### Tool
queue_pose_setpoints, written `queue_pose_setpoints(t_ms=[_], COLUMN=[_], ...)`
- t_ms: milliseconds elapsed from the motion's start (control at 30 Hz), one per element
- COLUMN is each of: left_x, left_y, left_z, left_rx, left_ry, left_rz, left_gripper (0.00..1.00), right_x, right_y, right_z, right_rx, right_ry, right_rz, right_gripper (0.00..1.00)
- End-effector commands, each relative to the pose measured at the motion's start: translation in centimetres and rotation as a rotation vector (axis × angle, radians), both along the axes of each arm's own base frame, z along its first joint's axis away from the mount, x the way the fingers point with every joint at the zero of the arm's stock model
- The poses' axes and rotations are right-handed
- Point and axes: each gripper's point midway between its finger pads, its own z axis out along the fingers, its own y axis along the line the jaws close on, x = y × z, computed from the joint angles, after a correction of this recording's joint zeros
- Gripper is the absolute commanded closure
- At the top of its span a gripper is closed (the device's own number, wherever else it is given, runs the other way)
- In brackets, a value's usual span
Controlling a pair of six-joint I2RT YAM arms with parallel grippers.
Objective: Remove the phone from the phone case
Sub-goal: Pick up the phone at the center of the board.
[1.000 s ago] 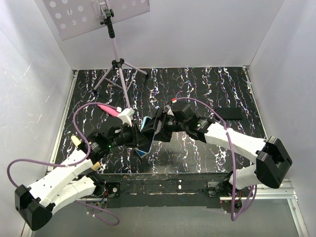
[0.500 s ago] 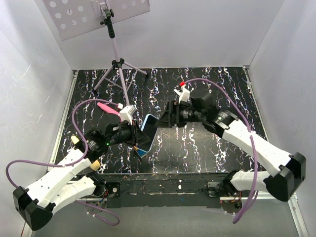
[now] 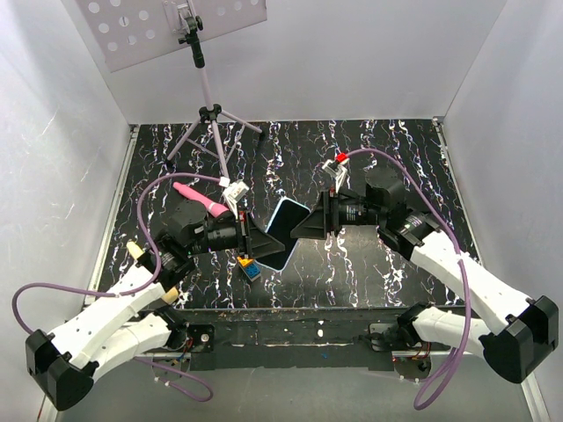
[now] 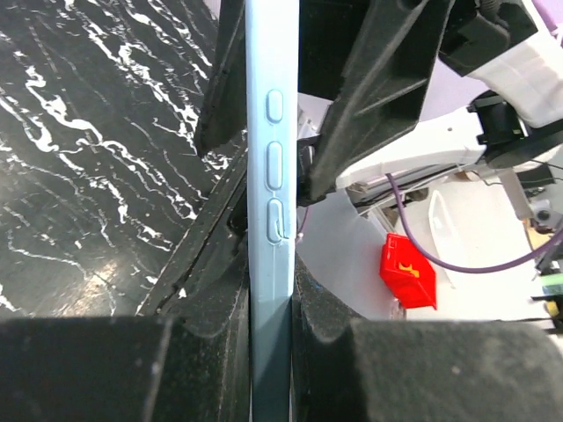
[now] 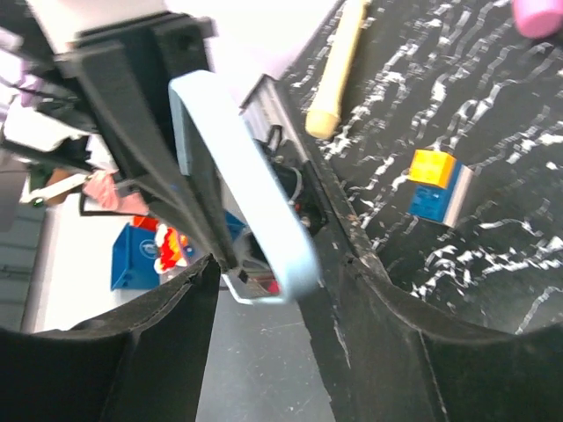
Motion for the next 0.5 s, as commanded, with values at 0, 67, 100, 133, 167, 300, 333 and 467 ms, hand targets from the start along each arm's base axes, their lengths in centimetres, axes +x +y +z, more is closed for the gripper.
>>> queue_pose_setpoints(t_ms=[0,67,100,133,167,300,333,467], left_x=[-0.8,-1.0,-1.1,-1.0,-1.1,-1.1,-1.1,-1.1], left_y=[-0.9,-1.0,-1.1,-1.2,-1.2,-1.2,-1.3,-1.7], left_z=[3.7,3.9,3.9,3.8,3.9,4.0,4.1,4.1], left_rx=[-0.156,-0.173,-0.175,-0.176,-0.177,-0.192,-0.196,-0.214], left_ry=[-0.062,-0.057,-0.055,-0.05,-0.053,-0.054,-0.052,-0.031], left_rz=[-0.079,-0.098,-0.103,-0.104,-0.106,-0.111,-0.116,-0.136], left_gripper=[1.0,1.0,1.0,1.0,1.0,1.0,1.0,1.0], right_x=[-1.5,-1.2,-0.8,-0.4,-0.2,-0.5,-0.6,-0.8], right_y=[0.2,0.0,-0.1,-0.2,-0.2,0.2,0.2,0.2], right_z=[5.0,5.8,6.0,6.1,6.1,7.3,7.6,8.7], right_rx=[0.197,0.242,0.257,0.26,0.261,0.335,0.362,0.441], right_ry=[-0.116,-0.118,-0.113,-0.103,-0.087,-0.062,-0.057,-0.069], right_rz=[0.103,0.073,0.047,0.022,0.006,0.039,0.046,0.061], right_gripper=[0.4,0.5,0.54,0.62,0.69,0.76,0.76,0.76])
